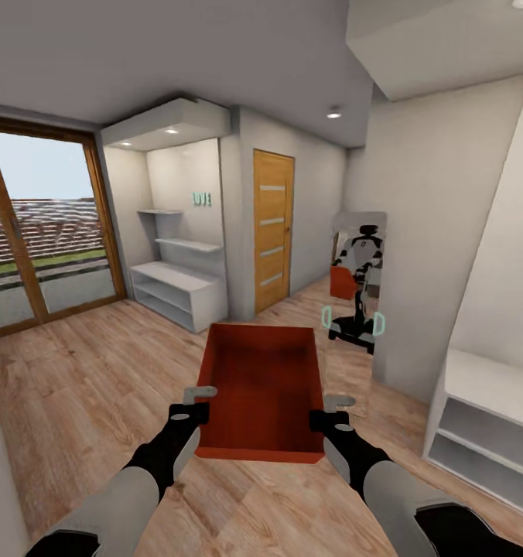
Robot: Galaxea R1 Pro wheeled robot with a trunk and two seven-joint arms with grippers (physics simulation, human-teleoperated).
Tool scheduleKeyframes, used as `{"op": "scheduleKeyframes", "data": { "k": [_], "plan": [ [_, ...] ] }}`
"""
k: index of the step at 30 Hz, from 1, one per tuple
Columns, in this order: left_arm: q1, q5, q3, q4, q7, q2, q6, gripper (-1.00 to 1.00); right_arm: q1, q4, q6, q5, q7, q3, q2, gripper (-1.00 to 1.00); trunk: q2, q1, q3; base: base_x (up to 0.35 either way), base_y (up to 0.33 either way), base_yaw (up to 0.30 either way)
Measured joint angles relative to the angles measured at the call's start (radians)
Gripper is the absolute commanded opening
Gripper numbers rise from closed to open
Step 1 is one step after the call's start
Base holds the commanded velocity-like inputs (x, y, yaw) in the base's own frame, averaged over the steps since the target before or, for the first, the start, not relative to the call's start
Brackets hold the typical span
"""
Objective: Move the two storage containers from the living room to the garage. In the garage, place one container on the floor and stack the other container on top of it (either order is fine).
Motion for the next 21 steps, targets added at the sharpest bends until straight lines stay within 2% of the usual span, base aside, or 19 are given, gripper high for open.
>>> {"op": "scheduleKeyframes", "data": {
  "k": [6,21],
  "plan": [
    [0.0,0.002,-0.001,0.0,0.0,0.001,0.0,-1.0,0.0,0.0,0.0,0.001,0.0,-0.001,0.001,-1.0,0.0,0.0,0.0,0.324,0.0,0.173],
    [0.0,0.002,-0.001,0.0,-0.001,0.001,0.0,-1.0,0.0,0.0,0.0,0.0,-0.001,0.0,0.001,-1.0,0.0,0.0,0.0,0.324,0.0,0.007]
  ]
}}
